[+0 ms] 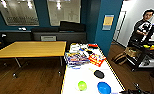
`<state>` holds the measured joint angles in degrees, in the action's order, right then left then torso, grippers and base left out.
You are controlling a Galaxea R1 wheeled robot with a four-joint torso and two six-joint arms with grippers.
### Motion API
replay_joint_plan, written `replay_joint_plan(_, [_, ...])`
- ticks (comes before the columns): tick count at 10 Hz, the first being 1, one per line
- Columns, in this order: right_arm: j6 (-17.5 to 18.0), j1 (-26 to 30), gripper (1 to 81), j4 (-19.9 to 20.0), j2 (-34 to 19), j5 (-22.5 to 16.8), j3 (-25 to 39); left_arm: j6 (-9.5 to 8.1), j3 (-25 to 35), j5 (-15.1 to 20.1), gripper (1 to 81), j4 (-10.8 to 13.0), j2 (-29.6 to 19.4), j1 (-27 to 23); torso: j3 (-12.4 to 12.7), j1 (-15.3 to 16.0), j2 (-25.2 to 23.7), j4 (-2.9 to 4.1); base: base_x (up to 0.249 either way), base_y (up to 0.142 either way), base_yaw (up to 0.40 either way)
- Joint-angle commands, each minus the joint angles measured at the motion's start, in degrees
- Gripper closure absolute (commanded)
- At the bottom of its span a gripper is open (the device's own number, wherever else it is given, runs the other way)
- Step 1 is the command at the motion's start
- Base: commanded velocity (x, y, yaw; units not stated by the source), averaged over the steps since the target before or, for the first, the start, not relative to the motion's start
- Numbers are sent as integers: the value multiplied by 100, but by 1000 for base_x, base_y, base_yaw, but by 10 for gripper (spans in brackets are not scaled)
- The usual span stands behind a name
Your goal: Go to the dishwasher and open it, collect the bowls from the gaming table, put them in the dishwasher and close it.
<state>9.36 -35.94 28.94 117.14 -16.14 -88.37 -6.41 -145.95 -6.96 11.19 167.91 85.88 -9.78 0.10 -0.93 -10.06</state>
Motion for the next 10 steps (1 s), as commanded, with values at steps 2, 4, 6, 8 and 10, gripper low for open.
replay_joint_plan(2, [496, 1329, 10, 156, 189, -828, -767, -18, 40, 275, 10, -12, -12, -164, -2, 0, 0, 0, 0, 0, 0])
replay_joint_plan(4, [672, 1523, 10, 165, 418, -1022, -1224, -26, 31, 248, 10, -38, -12, -172, -2, 0, 2, 0, 0, 0, 0])
replay_joint_plan(6, [778, 1558, 10, 182, 681, -1146, -1628, -27, 31, 256, 10, -47, -12, -189, -4, 2, 2, 0, 0, 0, 0])
replay_joint_plan(8, [795, 1585, 10, 200, 1006, -1225, -2068, -27, 31, 257, 10, -56, -12, -199, -6, 2, 2, 0, 0, 0, 0])
replay_joint_plan(10, [804, 1611, 10, 200, 1297, -1225, -2350, -27, 31, 257, 10, -56, -3, -225, -6, 2, 2, 0, 0, 0, 0])
